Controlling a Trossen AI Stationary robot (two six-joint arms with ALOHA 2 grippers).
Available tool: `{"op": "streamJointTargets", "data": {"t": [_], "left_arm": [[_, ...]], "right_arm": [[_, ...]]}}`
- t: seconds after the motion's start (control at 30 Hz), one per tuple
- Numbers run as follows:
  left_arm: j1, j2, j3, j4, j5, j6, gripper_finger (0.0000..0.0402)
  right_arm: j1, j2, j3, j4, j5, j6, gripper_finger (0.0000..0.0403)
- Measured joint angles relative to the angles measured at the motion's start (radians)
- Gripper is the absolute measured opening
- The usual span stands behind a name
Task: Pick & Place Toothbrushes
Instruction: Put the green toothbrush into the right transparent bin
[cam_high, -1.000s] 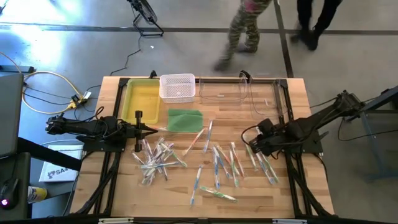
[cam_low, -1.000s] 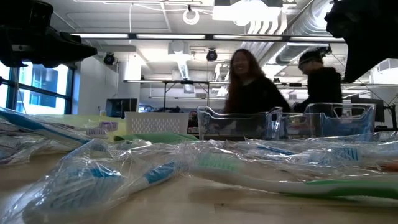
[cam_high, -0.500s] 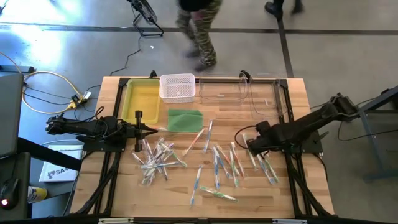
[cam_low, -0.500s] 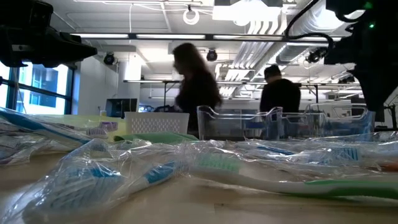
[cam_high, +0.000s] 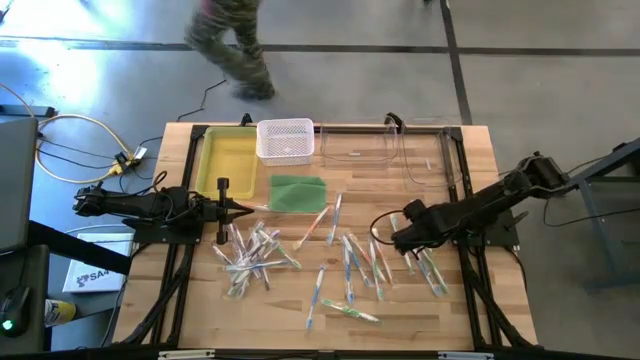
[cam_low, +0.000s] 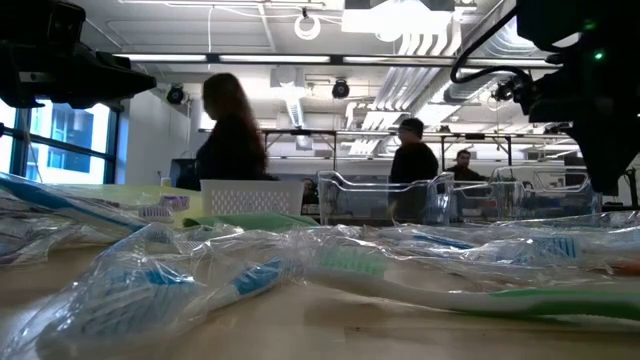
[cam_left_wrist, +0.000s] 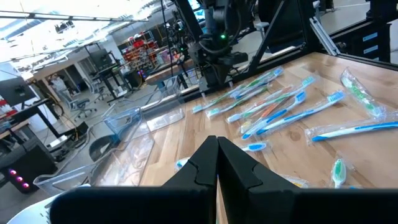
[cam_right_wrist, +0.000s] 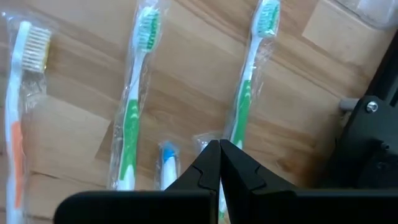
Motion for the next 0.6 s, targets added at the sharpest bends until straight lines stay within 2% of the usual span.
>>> {"op": "streamJointTargets", "data": {"t": [0.17,0.37,0.43,0.6], "left_arm": [[0.0,0.0,0.0,0.0,0.0,0.0,0.0003],[0.0,0.0,0.0,0.0,0.0,0.0,0.0003],[0.0,0.0,0.0,0.0,0.0,0.0,0.0003],[0.0,0.0,0.0,0.0,0.0,0.0,0.0003]], "right_arm": [[0.0,0.017,0.0,0.0,0.021,-0.003,0.0002],[0.001,0.024,0.0,0.007,0.107,-0.036,0.0002],[0.001,0.024,0.0,0.017,0.101,-0.054,0.0002],[-0.006,0.024,0.0,0.023,0.012,-0.05,0.0005]]}}
